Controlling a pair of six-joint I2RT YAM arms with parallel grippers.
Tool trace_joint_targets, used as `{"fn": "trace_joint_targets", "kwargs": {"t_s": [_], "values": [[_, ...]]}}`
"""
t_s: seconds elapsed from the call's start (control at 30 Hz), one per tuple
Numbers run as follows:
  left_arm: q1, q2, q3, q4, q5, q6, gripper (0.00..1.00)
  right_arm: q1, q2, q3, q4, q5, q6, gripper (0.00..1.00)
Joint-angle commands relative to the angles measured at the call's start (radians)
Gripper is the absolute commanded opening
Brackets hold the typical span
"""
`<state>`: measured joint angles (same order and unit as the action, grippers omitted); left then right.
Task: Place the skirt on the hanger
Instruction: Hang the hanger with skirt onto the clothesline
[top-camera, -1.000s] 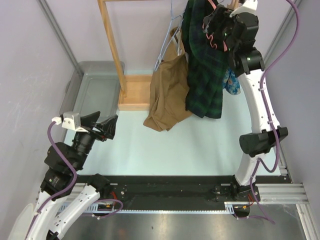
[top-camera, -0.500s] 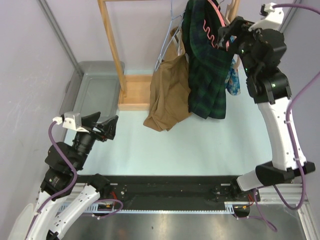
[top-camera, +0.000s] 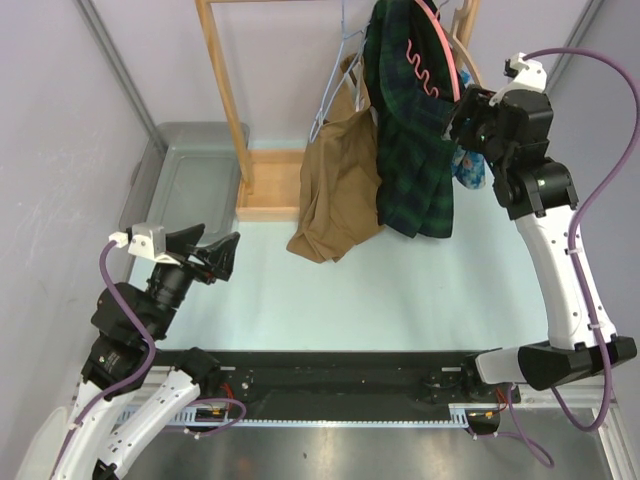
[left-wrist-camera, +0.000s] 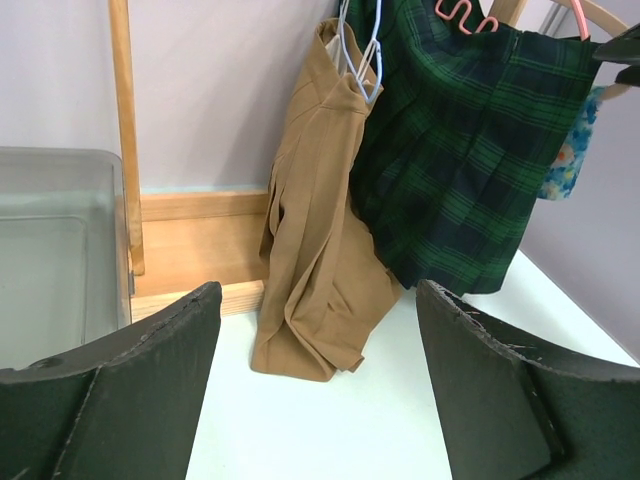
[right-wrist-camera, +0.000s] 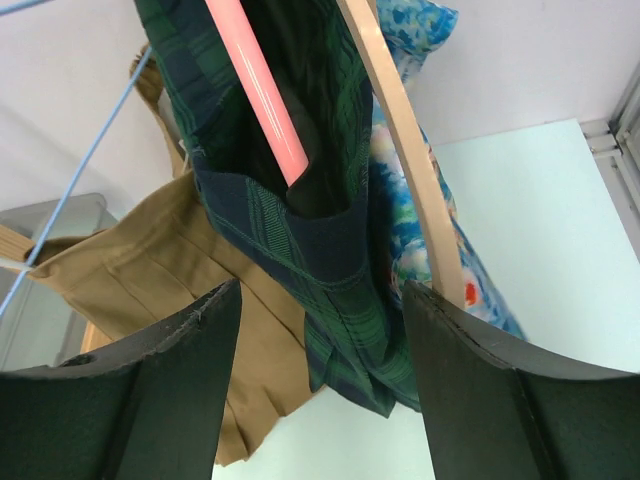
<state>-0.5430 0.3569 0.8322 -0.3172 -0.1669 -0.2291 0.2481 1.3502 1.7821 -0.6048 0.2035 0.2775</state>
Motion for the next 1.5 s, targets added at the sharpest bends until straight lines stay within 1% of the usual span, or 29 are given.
{"fn": "trace_joint_targets", "kwargs": {"t_s": [0.0, 0.1, 0.2, 0.4, 0.47, 0.5, 0.53, 0.6, 0.63, 0.73, 0.83, 0.9, 1.0, 1.17, 1.3, 1.43, 1.47], "values": [[0.002, 0.001, -0.004, 0.001, 0.023, -0.015, 0.83, 0.000, 0.016, 0.016, 0.025, 0.037, 0.005, 0.70], [0.003, -0.003, -0.005, 0.000, 0.018, -0.012, 0.83, 0.002, 0.029, -0.006, 0.091, 0.056, -0.009, 0.70], [0.002, -0.007, -0.007, -0.002, 0.014, -0.012, 0.83, 0.003, 0.056, 0.023, 0.099, 0.082, -0.015, 0.71], [0.002, -0.016, -0.013, -0.005, 0.006, -0.007, 0.83, 0.003, 0.136, 0.060, 0.120, 0.076, -0.032, 0.70], [0.002, -0.018, -0.015, -0.008, 0.000, -0.004, 0.83, 0.003, 0.162, 0.082, 0.119, 0.070, -0.032, 0.63], [0.003, -0.019, -0.015, -0.006, 0.000, -0.003, 0.83, 0.009, 0.165, 0.082, 0.126, 0.070, -0.034, 0.57], [0.003, -0.019, -0.015, -0.008, -0.002, -0.001, 0.83, 0.011, 0.167, 0.083, 0.129, 0.071, -0.034, 0.41], [0.002, -0.018, -0.016, -0.006, -0.005, -0.001, 0.83, 0.016, 0.159, 0.083, 0.134, 0.088, -0.032, 0.24], [0.002, -0.018, -0.016, -0.003, -0.008, -0.001, 0.83, 0.022, 0.152, 0.076, 0.134, 0.112, -0.034, 0.11], [0.003, -0.018, -0.024, 0.003, -0.008, -0.004, 0.83, 0.026, 0.103, 0.056, 0.148, 0.151, -0.043, 0.00], [0.003, -0.013, -0.031, 0.015, -0.006, -0.007, 0.83, 0.023, 0.063, 0.054, 0.145, 0.151, -0.060, 0.00], [0.003, -0.010, -0.031, 0.020, -0.003, -0.009, 0.83, 0.020, 0.052, 0.082, 0.116, 0.143, -0.067, 0.00], [0.003, 0.004, -0.028, 0.030, 0.000, -0.007, 0.83, 0.016, 0.063, 0.138, 0.048, 0.116, -0.084, 0.00], [0.003, 0.014, -0.027, 0.043, 0.006, -0.016, 0.83, 0.008, 0.073, 0.203, -0.070, 0.028, -0.113, 0.00], [0.003, 0.010, -0.028, 0.041, 0.010, -0.029, 0.83, -0.003, 0.095, 0.270, -0.150, -0.021, -0.118, 0.00], [0.002, 0.008, -0.030, 0.043, 0.015, -0.035, 0.83, -0.007, 0.150, 0.355, -0.173, -0.047, -0.129, 0.00], [0.003, 0.010, -0.030, 0.043, 0.018, -0.038, 0.83, -0.007, 0.189, 0.405, -0.187, -0.053, -0.130, 0.00]]}}
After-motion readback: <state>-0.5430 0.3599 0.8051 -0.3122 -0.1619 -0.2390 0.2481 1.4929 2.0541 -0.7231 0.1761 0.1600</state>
